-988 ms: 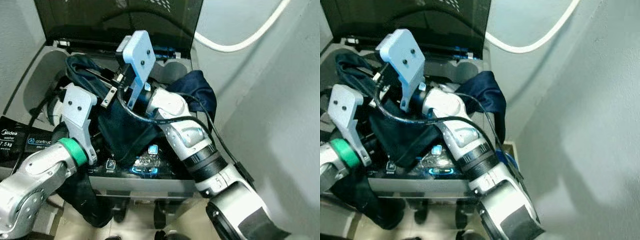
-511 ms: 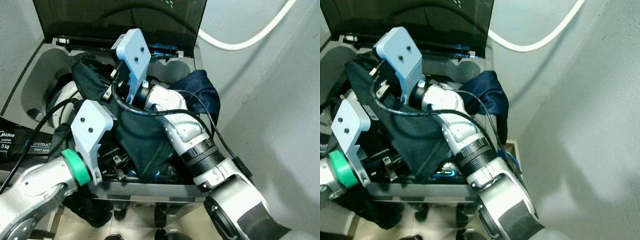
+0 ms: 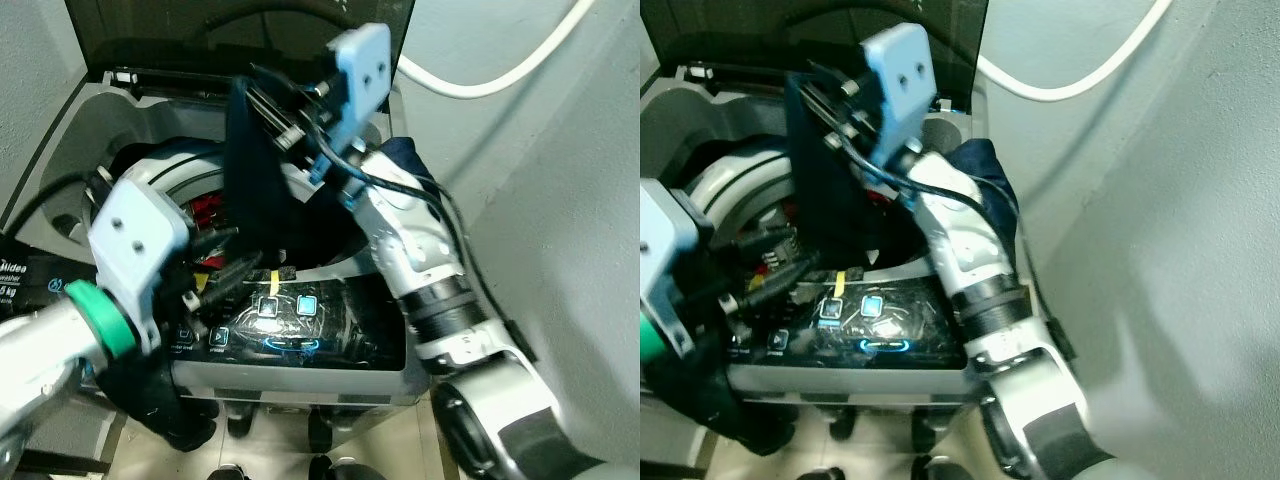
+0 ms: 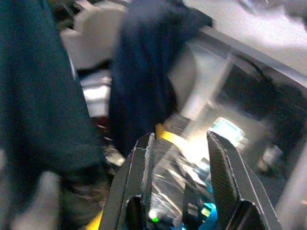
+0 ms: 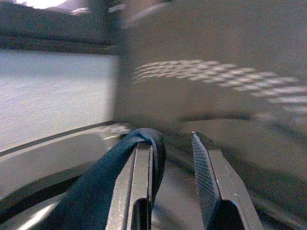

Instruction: Clothes washing

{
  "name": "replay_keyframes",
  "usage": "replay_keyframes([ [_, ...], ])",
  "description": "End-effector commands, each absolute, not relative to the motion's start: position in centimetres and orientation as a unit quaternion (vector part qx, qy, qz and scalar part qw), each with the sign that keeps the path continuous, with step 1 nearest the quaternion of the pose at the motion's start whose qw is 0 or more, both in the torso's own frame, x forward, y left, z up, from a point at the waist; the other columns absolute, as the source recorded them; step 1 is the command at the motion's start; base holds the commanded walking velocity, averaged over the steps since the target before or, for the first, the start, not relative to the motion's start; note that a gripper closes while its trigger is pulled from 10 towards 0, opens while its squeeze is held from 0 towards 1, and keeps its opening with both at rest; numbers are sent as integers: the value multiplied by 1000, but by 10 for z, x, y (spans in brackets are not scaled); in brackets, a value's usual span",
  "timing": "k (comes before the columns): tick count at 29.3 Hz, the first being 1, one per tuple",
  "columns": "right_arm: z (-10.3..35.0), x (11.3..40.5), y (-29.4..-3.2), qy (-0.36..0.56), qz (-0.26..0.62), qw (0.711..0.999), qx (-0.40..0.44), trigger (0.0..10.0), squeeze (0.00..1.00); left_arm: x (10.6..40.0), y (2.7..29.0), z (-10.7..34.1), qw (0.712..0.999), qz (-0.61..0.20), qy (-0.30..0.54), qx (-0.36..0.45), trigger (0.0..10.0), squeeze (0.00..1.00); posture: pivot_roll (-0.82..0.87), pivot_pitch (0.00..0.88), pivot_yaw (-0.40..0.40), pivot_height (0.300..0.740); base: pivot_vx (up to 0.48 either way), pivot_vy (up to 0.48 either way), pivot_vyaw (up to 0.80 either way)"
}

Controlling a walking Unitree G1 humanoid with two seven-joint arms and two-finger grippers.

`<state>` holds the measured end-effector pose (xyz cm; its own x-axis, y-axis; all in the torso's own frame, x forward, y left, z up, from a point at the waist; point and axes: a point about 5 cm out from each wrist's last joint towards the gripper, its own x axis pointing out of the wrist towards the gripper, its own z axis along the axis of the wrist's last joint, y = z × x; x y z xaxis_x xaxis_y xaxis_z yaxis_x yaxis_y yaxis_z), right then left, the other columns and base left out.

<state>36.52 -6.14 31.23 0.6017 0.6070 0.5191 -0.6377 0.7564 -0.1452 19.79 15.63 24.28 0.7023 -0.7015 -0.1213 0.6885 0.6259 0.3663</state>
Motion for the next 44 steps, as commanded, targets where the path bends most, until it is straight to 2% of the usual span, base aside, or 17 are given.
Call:
replay_keyframes([
  [1,328,363,-76,-315,321,892,37,10000,0,197,156,248,902,-367,-45,224,10000,0,145,107,-15,740,0,0,0],
  [2,328,363,-76,-315,321,892,37,10000,0,197,156,248,902,-367,-45,224,10000,0,145,107,-15,740,0,0,0],
  [3,333,364,-95,-322,298,898,42,10000,0,204,160,254,909,-305,-89,268,10000,0,149,107,-16,740,0,0,0],
  [6,334,364,-101,-324,293,898,42,10000,0,207,162,257,908,-277,-112,295,10000,0,149,107,-16,740,0,0,0],
  [7,325,354,-95,-305,363,880,16,10000,0,211,160,263,900,-230,-160,334,10000,0,149,105,-12,740,0,0,0],
  [8,325,354,-95,-305,363,880,16,10000,0,211,160,263,900,-230,-160,334,10000,0,149,105,-12,740,0,0,0],
  [10,316,341,-80,-289,437,852,-9,10000,0,209,154,266,894,-222,-189,339,10000,0,150,103,-15,740,0,0,0],
  [11,316,341,-80,-289,437,852,-9,10000,0,209,154,266,894,-222,-189,339,10000,0,150,103,-15,740,0,0,0],
  [14,316,337,-75,-291,455,842,-11,10000,0,207,150,263,901,-233,-179,318,10000,0,154,99,-17,740,0,0,0],
  [16,315,334,-77,-282,479,831,-4,10000,0,205,150,253,923,-249,-138,257,10000,0,159,98,-20,740,0,0,0],
  [19,315,332,-79,-278,491,826,4,10000,0,203,150,249,931,-256,-121,231,10000,0,159,98,-20,740,0,0,0],
  [20,316,324,-89,-275,522,807,27,10000,0,206,156,248,950,-229,-110,182,10000,0,160,96,-21,740,0,0,0],
  [22,319,317,-96,-274,541,794,41,10000,0,211,166,252,962,-197,-111,151,10000,0,158,96,-21,740,0,0,0],
  [26,318,312,-100,-270,555,785,45,10000,0,215,173,256,966,-187,-114,138,10000,0,158,96,-21,740,0,0,0],
  [28,316,307,-100,-264,573,774,43,10000,0,218,187,259,969,-179,-99,142,10000,0,155,91,-22,740,0,0,0],
  [36,314,304,-104,-261,570,778,37,10000,0,212,198,252,973,-168,-46,151,10000,0,161,93,-16,740,0,0,0],
  [44,310,304,-101,-249,574,779,43,10000,0,200,184,238,981,-174,-15,83,10000,0,166,104,-23,740,0,0,0],
])
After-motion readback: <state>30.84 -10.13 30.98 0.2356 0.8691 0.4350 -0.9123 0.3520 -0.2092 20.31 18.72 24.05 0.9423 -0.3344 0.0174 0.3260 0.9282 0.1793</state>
